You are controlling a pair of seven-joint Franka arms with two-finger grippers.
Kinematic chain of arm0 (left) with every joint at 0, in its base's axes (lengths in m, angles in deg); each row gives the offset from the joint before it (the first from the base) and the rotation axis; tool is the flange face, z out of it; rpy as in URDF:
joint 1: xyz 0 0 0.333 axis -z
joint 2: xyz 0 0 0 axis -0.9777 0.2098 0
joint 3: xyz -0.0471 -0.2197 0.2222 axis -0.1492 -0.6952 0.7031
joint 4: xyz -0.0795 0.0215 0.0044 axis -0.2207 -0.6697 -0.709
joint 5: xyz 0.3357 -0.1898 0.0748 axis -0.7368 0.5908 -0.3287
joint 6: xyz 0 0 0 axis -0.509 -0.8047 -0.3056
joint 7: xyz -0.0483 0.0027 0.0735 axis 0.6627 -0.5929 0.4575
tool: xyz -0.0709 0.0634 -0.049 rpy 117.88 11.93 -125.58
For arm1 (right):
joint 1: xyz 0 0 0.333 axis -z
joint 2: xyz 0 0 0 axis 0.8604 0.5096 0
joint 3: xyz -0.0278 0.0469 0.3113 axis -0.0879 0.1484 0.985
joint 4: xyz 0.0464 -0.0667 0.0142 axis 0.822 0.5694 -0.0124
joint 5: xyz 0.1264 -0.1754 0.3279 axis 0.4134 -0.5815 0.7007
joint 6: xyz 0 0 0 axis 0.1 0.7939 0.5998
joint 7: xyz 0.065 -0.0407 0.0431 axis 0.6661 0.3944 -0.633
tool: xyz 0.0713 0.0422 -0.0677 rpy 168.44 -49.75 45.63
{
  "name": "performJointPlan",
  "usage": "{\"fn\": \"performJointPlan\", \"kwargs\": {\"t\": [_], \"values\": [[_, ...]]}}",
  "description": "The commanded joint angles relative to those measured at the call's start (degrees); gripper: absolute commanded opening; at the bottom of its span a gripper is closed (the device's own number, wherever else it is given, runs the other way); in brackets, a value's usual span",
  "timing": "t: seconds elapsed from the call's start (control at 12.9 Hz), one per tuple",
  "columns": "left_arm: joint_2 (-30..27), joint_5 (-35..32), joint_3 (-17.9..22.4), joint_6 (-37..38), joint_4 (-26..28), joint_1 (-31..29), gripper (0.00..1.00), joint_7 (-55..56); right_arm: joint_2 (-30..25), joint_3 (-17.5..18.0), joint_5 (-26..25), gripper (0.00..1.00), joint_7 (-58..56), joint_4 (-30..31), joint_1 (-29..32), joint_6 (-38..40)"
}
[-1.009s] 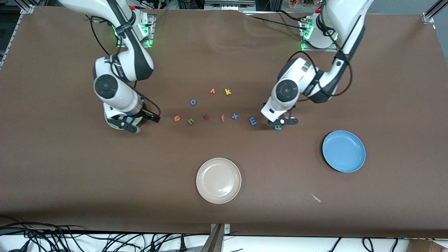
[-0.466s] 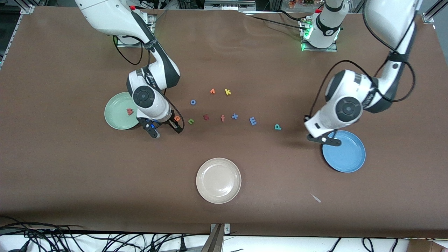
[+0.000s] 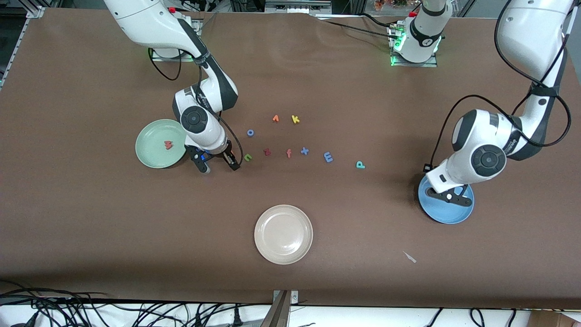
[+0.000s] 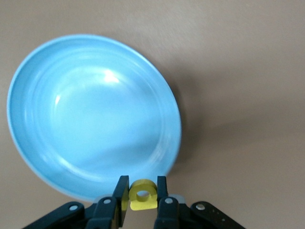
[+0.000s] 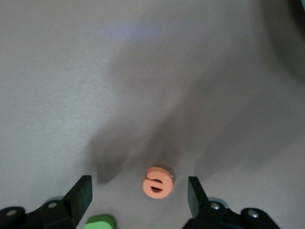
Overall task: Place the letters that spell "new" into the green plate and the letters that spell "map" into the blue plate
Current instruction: 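Drop the yellow letter onto the blue plate with the left gripper, then drop the orange letter onto the green plate with the right gripper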
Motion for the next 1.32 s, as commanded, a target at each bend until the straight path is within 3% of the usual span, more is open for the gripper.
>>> {"fn": "performJointPlan", "kwargs": {"t": [0.0,0.08,0.23,0.31,0.39,0.54,0.7,0.85,1.09,1.24], "values": [[2.74,-1.43,-0.74,-1.52,-2.68,-2.5,0.96,-6.8,-1.65,0.11,0.56,0.76,0.37,3.01,-0.4,-1.16],[2.65,-1.34,-0.74,-1.17,-4.25,-2.51,1.0,-8.13,-1.74,0.02,0.56,0.63,0.19,3.01,-0.4,-1.25],[2.13,-0.47,-1.0,-0.55,-5.75,-2.24,1.0,-6.92,-1.83,-0.06,0.56,0.22,-0.25,2.92,-0.4,-1.25],[2.13,1.19,-1.26,-0.21,-5.93,-1.72,1.0,-3.87,-1.83,-0.06,0.64,0.07,-0.25,2.75,-0.4,-1.25],[2.13,2.77,-1.62,-0.2,-5.67,-1.19,1.0,0.34,-2.44,-0.15,0.56,0.03,-0.51,2.49,-0.32,-0.99],[2.13,3.75,-4.33,-0.11,-4.36,-0.84,1.0,7.2,-4.37,-0.68,0.56,0.03,-1.91,1.61,-0.32,-0.2],[1.86,4.46,-7.58,-0.9,-1.64,-1.01,1.0,14.06,-7.62,-3.83,0.47,0.03,-8.47,0.65,-0.23,6.18],[0.99,4.55,-10.74,-1.86,0.91,-1.28,1.0,17.76,-10.34,-9.0,0.64,0.03,-19.53,-0.59,-0.23,15.85],[0.02,3.5,-13.22,-12.12,7.94,-0.14,1.0,28.11,-11.85,-15.87,0.82,0.03,-35.87,1.86,-0.05,18.78],[0.54,1.65,-13.22,-13.03,8.65,2.4,1.0,33.66,-11.76,-19.56,1.43,0.04,-44.42,4.93,-0.05,18.44]]}}
